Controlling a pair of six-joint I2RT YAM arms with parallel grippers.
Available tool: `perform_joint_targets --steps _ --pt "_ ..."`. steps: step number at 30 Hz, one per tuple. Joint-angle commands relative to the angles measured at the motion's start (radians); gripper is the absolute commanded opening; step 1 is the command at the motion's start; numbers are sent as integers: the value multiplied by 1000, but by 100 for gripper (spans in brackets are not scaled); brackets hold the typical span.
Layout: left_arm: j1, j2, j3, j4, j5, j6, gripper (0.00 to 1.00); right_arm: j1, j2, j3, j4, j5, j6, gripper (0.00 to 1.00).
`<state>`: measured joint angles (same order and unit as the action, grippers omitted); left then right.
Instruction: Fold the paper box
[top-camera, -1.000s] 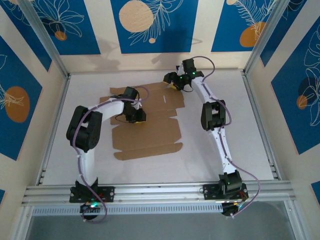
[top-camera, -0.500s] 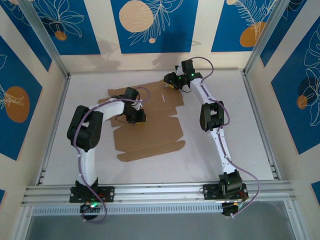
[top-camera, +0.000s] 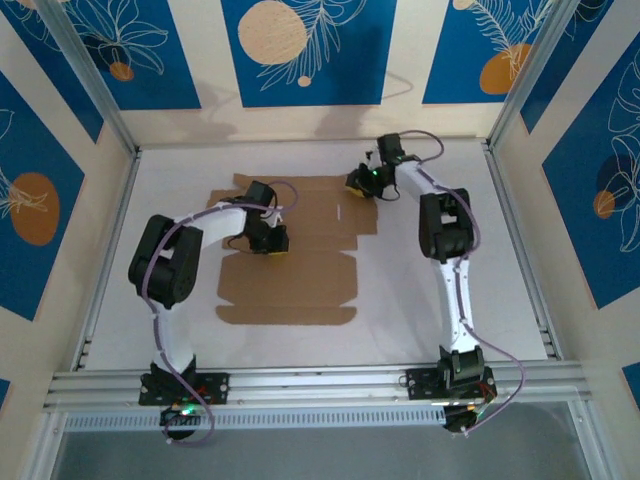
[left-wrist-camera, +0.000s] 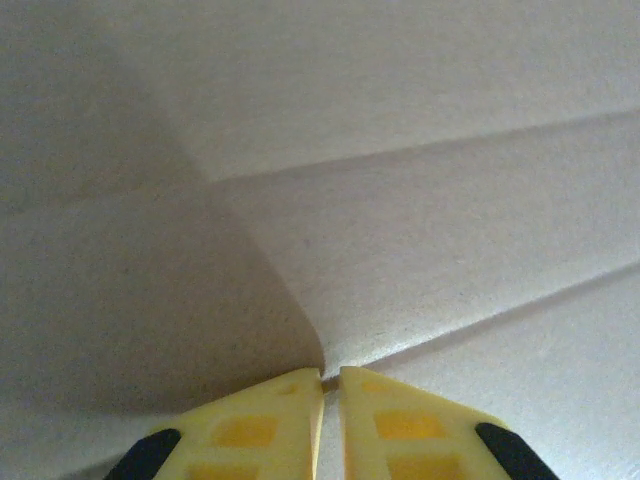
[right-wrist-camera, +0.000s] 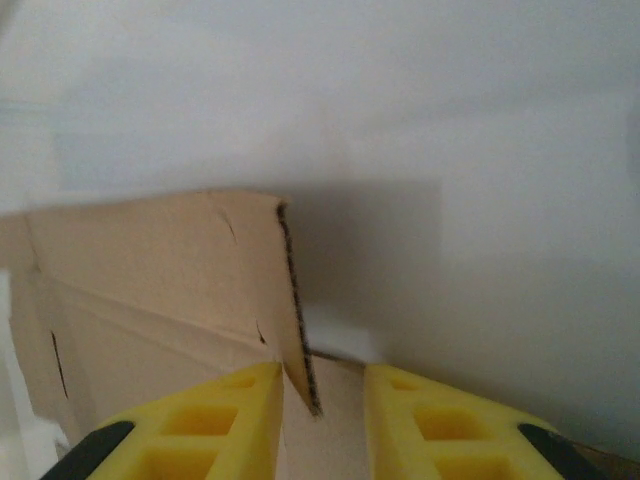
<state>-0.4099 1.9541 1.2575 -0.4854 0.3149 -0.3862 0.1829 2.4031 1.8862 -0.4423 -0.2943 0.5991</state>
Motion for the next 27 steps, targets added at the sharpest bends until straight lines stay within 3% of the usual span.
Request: perform_joint_targets --steps 1,9,14,19,27 --pt "0 -32 -59 -3 7 -34 14 -24 -167 -242 111 25 25 29" --pt "0 -43 -63 -18 -5 -33 14 -84 -292 -341 144 -116 -21 45" --pt "2 -41 -49 -28 -7 -24 14 -98 -198 -183 60 -221 -68 47" --pt "5 -40 -41 -30 -2 -25 14 -97 -92 13 -102 -185 -130 47" --pt "8 -40 -38 -25 6 -26 14 -116 -39 68 -177 -146 -197 47"
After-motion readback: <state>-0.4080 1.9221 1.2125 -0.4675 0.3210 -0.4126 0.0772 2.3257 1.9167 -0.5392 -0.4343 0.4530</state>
